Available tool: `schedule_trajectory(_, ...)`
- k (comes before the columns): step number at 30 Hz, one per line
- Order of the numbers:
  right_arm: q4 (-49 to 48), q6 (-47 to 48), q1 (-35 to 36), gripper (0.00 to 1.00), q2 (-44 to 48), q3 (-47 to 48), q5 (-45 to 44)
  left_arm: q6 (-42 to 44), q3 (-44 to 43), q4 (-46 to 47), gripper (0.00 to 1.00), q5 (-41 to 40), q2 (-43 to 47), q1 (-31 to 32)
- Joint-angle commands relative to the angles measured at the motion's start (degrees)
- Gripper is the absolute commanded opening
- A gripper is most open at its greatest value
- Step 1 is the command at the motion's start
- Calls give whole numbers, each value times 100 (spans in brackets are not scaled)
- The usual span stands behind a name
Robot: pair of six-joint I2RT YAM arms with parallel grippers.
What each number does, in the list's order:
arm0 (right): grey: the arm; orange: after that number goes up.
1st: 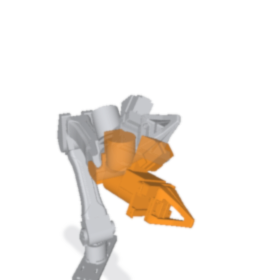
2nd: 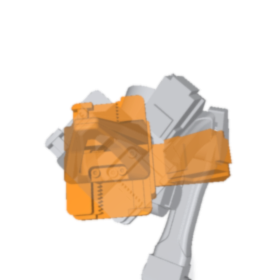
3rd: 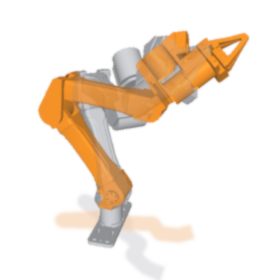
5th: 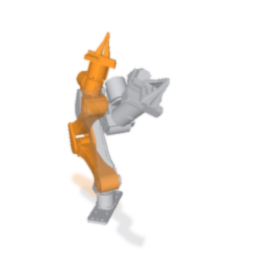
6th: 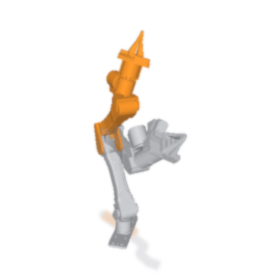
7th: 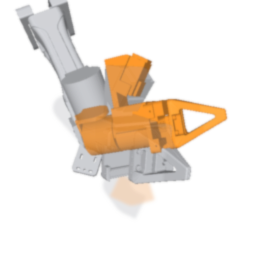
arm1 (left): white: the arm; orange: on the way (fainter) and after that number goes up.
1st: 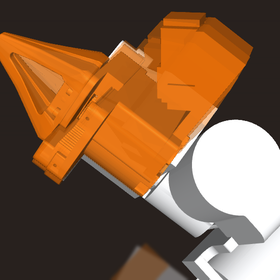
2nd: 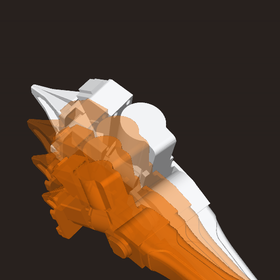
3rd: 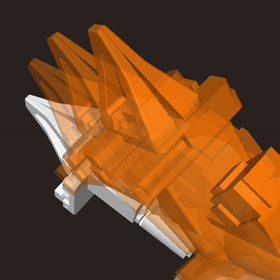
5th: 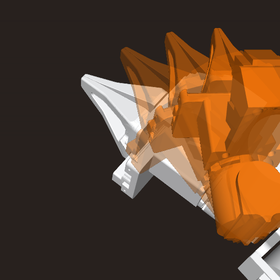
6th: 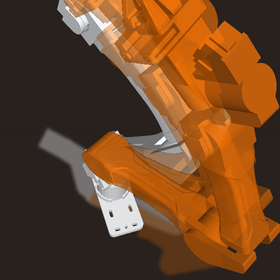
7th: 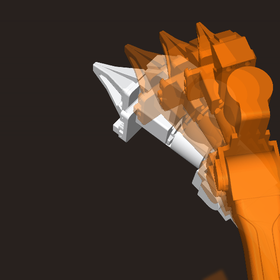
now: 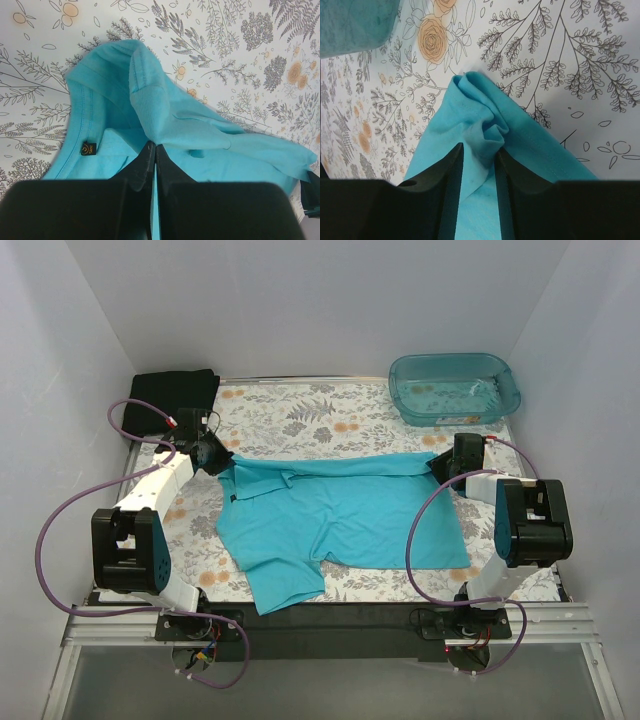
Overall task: Fold and stack the t-shirts
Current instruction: Flatten the tshirt out
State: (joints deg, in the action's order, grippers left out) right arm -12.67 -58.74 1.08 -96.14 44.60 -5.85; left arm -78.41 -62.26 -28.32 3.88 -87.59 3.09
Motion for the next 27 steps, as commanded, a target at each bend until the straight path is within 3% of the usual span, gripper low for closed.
schedule_trajectory(1,-184,38,-47,31,-19,31,-110,28,-14,-42,0,-1,304,-63)
schedule_trajectory(9,-166,205,-47,20,121,14,-145,28,-119,-104,0,-1,313,-72)
schedule_trajectory(15,-140,591,-203,1,236,259,-189,36,-339,-157,0,-10,269,-107)
schedule_trajectory(27,220,2050,-214,1,-19,1533,-224,1,-1218,-236,0,34,-293,-204)
